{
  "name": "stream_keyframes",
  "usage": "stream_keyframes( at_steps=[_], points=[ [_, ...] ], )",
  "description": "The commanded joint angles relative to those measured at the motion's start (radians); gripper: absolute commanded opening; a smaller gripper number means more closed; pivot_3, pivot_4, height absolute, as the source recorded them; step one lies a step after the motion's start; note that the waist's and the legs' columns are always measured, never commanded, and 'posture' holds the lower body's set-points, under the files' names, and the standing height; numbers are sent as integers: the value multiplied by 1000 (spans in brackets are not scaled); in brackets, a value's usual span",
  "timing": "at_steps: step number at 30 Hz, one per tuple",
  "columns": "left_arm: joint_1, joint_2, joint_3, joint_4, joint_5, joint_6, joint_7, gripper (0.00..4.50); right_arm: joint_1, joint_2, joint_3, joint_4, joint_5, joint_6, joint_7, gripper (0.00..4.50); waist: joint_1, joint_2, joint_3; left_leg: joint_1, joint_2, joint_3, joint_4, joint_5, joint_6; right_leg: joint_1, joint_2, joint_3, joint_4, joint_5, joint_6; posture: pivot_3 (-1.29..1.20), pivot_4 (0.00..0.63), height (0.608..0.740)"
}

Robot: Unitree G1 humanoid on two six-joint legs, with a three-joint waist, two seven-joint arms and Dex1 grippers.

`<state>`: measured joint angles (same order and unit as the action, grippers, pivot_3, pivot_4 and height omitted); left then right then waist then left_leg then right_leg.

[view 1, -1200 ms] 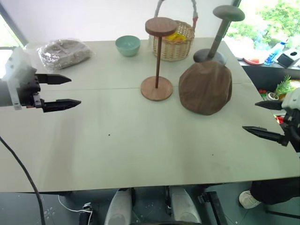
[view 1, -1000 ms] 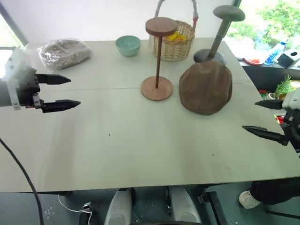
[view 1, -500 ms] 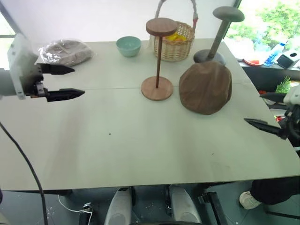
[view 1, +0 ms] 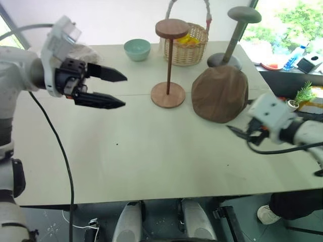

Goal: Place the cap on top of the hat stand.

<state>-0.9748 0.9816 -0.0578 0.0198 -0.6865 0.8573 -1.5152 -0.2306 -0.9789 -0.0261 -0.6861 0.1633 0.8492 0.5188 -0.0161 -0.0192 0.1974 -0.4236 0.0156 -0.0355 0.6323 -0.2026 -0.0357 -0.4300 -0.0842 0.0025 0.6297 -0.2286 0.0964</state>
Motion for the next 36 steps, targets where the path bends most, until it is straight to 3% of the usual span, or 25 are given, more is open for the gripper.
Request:
stream_keyframes(
  at_steps=[1,5,14,24,30,32,36],
  points=[
    [-13,-11,3,-16,5,-14,-11,4498,-44,23,139,8,-180,-45,-115,4500,1,0,0,0,0,0,0,0,0,0,0,0,0,0,0,0,150,740],
    [-28,-35,-3,-4,14,-16,-6,4498,-48,57,292,121,-349,-126,-177,4500,4,-1,-1,-1,0,0,0,0,0,0,0,0,0,0,0,0,150,740],
    [-43,-55,9,-7,19,0,4,4498,-125,201,426,431,-542,-197,-218,4500,-6,-2,-1,-1,0,0,0,0,0,0,2,1,0,0,0,0,150,740],
    [-62,-65,10,1,22,8,15,4498,-303,375,455,904,-679,-366,-356,4500,-2,-5,-3,3,0,0,1,0,0,2,2,2,1,1,-1,0,150,740],
    [-65,-62,16,1,20,11,23,4498,-329,414,421,1012,-679,-450,-367,4500,-4,-9,-5,8,0,0,0,0,0,7,2,3,1,1,-1,0,150,740],
    [-62,-61,20,-2,20,11,27,4500,-322,417,404,1006,-673,-462,-357,3677,-3,-9,-5,8,0,0,0,0,0,8,2,3,1,1,-1,0,150,740],
    [-61,-61,26,1,18,9,36,4500,-302,411,379,977,-668,-466,-340,1610,3,-9,-5,8,0,0,0,0,0,8,2,4,1,1,0,0,150,740]
  ],
)
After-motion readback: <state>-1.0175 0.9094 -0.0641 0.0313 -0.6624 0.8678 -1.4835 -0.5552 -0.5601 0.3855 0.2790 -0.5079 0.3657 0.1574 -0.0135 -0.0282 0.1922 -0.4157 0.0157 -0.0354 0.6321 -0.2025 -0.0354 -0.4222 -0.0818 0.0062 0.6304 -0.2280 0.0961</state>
